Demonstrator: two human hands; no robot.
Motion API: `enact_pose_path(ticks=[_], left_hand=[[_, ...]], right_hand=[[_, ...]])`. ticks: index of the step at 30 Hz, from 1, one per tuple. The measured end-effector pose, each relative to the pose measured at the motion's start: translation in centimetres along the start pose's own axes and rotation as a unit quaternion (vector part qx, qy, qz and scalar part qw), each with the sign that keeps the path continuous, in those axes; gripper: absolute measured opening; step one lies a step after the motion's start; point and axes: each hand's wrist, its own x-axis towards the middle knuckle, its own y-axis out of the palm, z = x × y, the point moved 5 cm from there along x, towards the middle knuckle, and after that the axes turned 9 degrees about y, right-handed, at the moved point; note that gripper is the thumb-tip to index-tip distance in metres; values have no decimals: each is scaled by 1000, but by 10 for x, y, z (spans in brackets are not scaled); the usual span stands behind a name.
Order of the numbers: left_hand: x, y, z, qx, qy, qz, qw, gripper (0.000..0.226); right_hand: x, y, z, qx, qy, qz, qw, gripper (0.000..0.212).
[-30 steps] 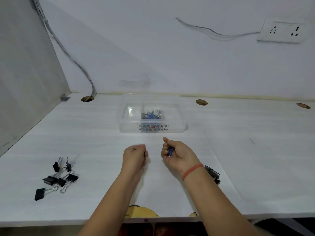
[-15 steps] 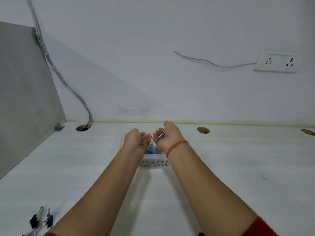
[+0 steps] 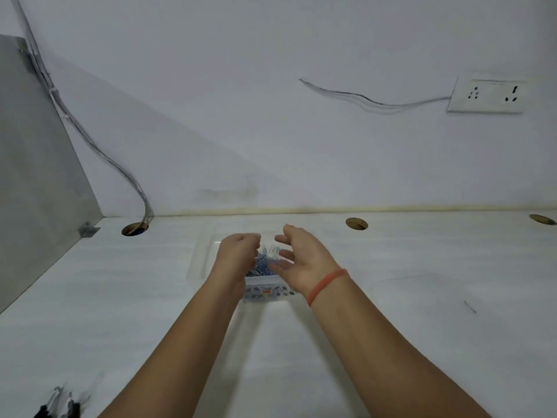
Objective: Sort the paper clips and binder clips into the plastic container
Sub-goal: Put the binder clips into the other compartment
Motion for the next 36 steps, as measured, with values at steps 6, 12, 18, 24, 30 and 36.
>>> enact_pose_path(ticks=[6,12,18,24,30,36], left_hand=[[-111,19,13,75,90,59,991,17],[-186,70,71,395,130,287,863,45],[-196,77,83,480,181,228,827,28],[-174,20,79,475,139,123,860,24],[-171,-30,82,354,78,40,931,21],[-176,-38,82,1,-73,12,997,24]], right_hand=[[-86,-91,-32,-204,-136,-60,967,15],[-132,-177,-80,-696,-58,-199,687,45],[-122,-168,-112,-664,-141,-204,705,41],[-93,-124,-121,-576,-239,-181,760,25],[-81,-106,-121,-413,-285,-172,848,16],[-79,-123,-118,11,-115,-60,991,16]])
